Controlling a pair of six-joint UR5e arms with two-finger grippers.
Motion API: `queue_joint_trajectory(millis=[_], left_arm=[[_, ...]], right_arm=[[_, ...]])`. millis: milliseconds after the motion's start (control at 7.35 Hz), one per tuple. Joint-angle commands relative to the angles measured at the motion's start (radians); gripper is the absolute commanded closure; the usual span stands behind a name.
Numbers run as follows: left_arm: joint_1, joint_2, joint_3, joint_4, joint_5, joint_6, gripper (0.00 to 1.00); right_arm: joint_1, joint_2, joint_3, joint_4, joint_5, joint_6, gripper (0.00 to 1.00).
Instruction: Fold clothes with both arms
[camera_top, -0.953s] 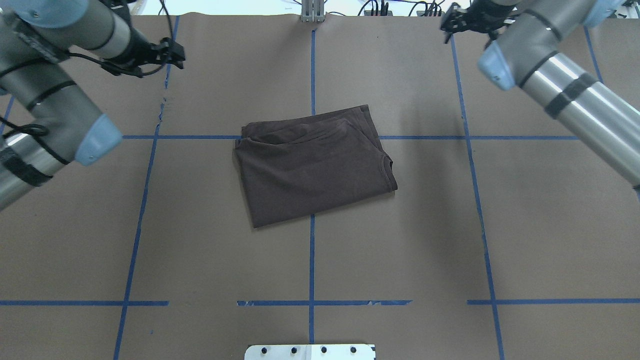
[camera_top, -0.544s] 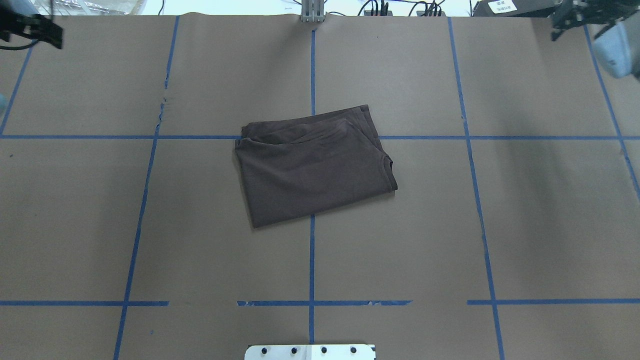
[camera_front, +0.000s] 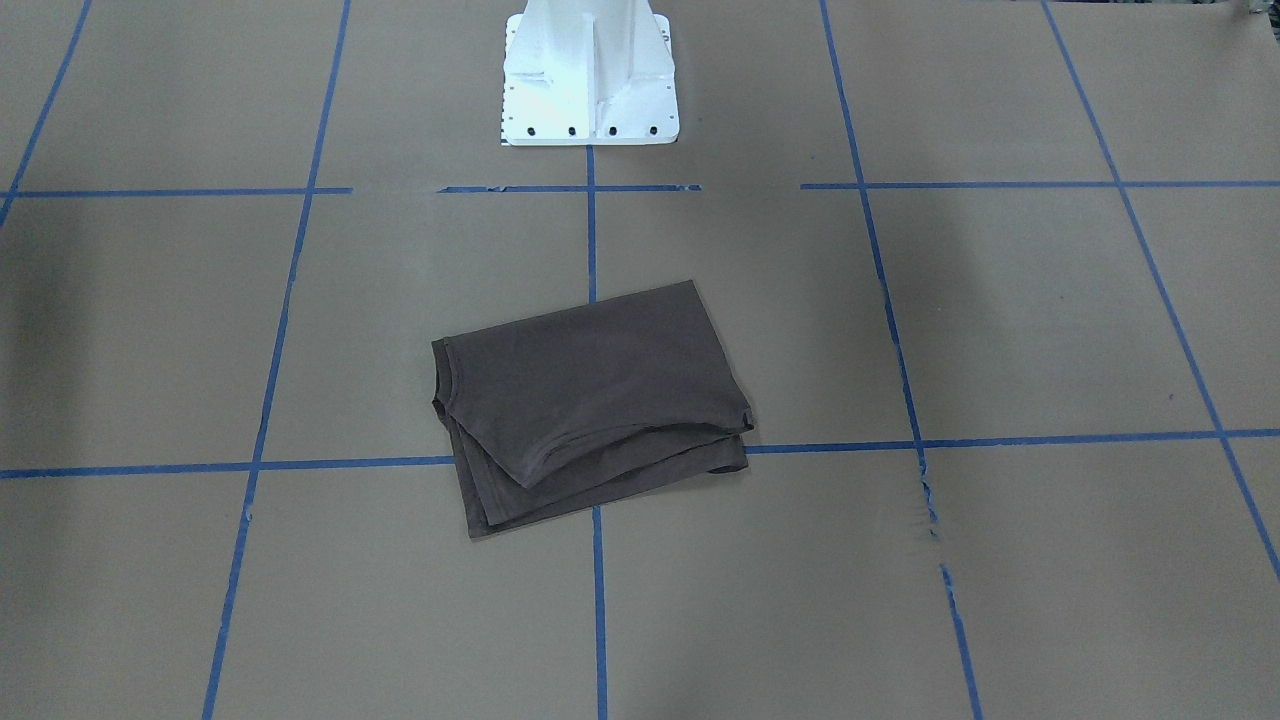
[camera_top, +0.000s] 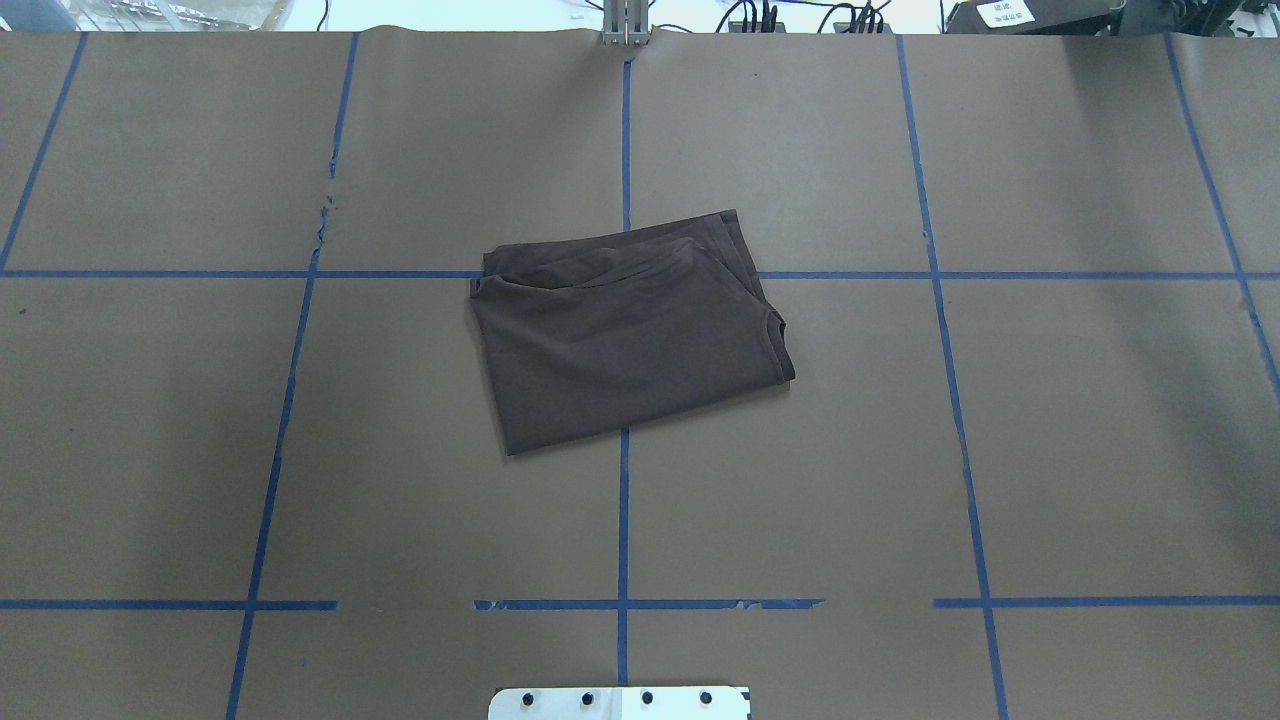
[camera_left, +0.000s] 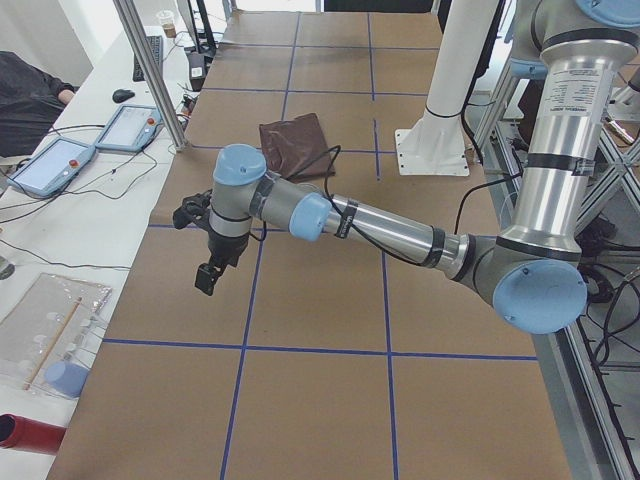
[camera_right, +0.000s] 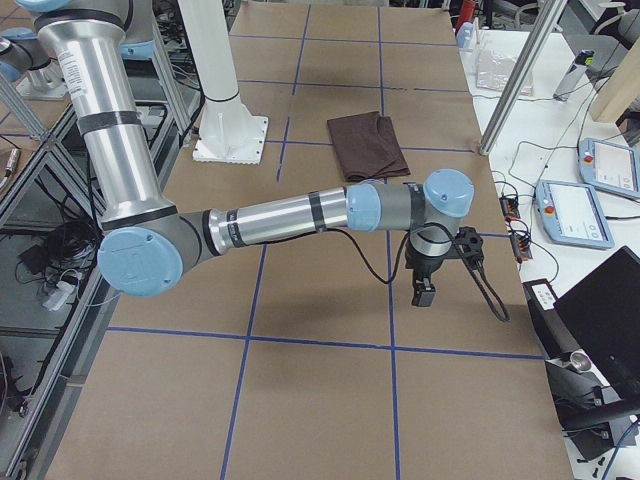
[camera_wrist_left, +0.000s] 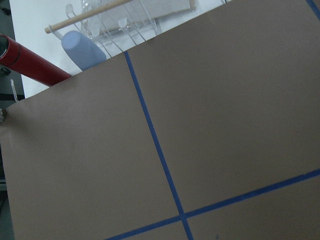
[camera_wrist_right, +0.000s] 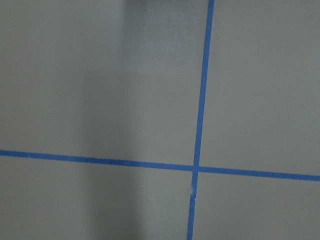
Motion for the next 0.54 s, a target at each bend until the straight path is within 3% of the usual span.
queue_joint_trajectory(millis=[0,136,272,408], left_arm=[[-0.004,0.106,0.079,-0.146,-0.003,0.012,0.00],[-0.006,0.120,0.086,-0.092,-0.013,0.009,0.00],[-0.004,0.105,0.078,0.082,-0.065,0.010,0.00],[-0.004,0.102,0.045,0.164,-0.088,0.010,0.00]], right_arm=[[0.002,-0.050,0.083,-0.015,-0.009,-0.020,0.00],[0.002,-0.075,0.073,-0.018,-0.004,-0.007,0.00],[0.002,-0.107,0.071,-0.018,0.004,-0.005,0.00],[0.002,-0.119,0.068,-0.018,0.004,-0.005,0.00]])
